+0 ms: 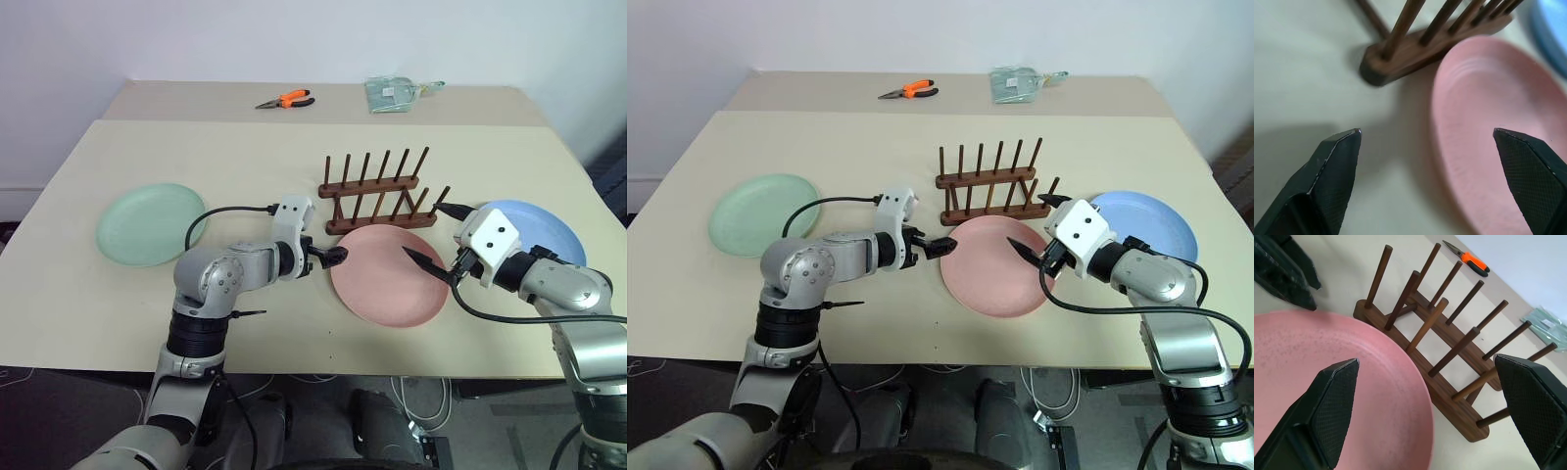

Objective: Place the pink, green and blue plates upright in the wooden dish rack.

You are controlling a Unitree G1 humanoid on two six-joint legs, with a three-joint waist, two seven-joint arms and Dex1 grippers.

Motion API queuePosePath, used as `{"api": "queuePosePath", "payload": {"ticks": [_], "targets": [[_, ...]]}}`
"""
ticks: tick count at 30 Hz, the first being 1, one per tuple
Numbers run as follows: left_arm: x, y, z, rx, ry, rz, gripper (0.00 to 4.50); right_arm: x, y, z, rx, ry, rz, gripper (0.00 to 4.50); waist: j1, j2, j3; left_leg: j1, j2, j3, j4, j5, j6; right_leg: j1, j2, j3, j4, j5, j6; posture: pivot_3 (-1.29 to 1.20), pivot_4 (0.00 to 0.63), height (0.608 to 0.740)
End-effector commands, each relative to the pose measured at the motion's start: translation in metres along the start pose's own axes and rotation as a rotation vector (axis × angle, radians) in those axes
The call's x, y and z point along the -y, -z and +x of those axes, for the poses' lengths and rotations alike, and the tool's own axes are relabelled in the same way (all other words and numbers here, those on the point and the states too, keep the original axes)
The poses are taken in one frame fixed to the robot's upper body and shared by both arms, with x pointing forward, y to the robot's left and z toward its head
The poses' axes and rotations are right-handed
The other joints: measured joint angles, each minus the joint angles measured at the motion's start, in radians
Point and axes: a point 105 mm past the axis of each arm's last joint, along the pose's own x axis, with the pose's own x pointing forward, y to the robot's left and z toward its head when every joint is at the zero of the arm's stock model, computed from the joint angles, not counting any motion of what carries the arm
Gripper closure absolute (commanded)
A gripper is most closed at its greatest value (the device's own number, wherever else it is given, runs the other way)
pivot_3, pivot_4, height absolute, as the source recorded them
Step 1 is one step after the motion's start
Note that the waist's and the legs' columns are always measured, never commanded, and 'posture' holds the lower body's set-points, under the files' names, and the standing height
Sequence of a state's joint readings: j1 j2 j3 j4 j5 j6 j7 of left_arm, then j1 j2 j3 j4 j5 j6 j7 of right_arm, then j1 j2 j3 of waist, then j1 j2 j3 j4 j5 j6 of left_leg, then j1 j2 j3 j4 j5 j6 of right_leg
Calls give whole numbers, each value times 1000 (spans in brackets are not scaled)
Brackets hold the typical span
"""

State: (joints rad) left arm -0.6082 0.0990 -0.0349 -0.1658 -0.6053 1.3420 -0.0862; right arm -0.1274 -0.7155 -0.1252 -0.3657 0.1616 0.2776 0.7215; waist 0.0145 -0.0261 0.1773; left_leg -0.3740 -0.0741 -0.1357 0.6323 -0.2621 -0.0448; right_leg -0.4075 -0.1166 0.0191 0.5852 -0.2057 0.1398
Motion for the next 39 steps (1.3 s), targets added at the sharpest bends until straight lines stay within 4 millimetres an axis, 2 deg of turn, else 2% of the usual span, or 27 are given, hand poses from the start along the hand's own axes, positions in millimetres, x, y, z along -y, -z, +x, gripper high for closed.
{"api": "queuePosePath", "payload": {"ticks": [1, 2, 5, 12, 20, 24, 27, 29, 33, 36, 39], "targets": [[10, 5, 11, -24, 28, 7, 34, 3, -8, -1, 30, 23, -26, 0, 0, 0, 0, 0, 0, 0, 0, 0, 0, 0, 0, 0, 0, 0, 0, 0, 150, 740], [14, 6, 16, -32, 44, -23, 34, 2, -8, -1, 29, 24, -26, 0, 0, 0, 0, 0, 0, 0, 0, 0, 0, 0, 0, 0, 0, 0, -1, 0, 150, 740], [17, 10, 27, -59, 42, -44, 843, 2, -8, -2, 27, 28, -26, 0, 2, 0, 0, 0, 0, 0, 0, 0, 0, 1, 0, 0, 0, 0, 1, 0, 150, 740], [13, 20, 42, -92, 15, -90, 4383, 6, -10, -8, 23, 55, -40, 0, 3, 1, -1, 0, 0, 0, 0, 0, 0, 2, 0, 0, -1, 0, 1, 0, 150, 740], [33, 19, 35, -77, 170, -39, 4453, 14, -7, -19, -18, 67, -65, 0, -1, 1, -1, 1, 0, 0, 0, 0, 1, 2, 0, -1, -2, 0, 1, 0, 150, 740], [45, 0, 26, 16, 238, 31, 4453, 40, -10, -34, -54, 142, -133, 0, 0, 1, 0, 0, 0, 0, 0, 0, 1, 2, 0, -1, -2, 0, 1, 0, 150, 740], [57, -29, 17, 142, 260, 167, 4453, 77, -15, -48, -83, 296, -215, 0, -1, 2, 1, 0, 0, 0, 0, 0, 1, 2, 0, -1, -2, 0, 1, 0, 150, 740], [62, -54, 11, 247, 256, 236, 4453, 102, -23, -57, -89, 411, -275, 0, -1, 2, 1, 0, 0, 1, 0, 0, 1, 1, 0, 0, -2, -1, 0, 0, 150, 740], [58, -111, -5, 484, 157, 378, 4453, 136, -46, -69, -53, 604, -374, 0, -2, 2, 1, 0, 0, 2, 0, 0, 1, 0, 0, 0, -3, 0, -3, 0, 150, 740], [46, -148, -20, 623, 57, 422, 4453, 138, -66, -65, 19, 621, -423, 0, -2, 3, 1, -1, 0, 3, -1, 0, 1, 0, 0, 0, -3, 2, -3, 0, 150, 740], [37, -176, -36, 734, -3, 410, 4453, 124, -86, -52, 107, 534, -423, 0, -2, 3, 1, 0, 0, 3, -1, -1, 1, 0, 0, 0, -4, 2, -3, 0, 150, 740]]}}
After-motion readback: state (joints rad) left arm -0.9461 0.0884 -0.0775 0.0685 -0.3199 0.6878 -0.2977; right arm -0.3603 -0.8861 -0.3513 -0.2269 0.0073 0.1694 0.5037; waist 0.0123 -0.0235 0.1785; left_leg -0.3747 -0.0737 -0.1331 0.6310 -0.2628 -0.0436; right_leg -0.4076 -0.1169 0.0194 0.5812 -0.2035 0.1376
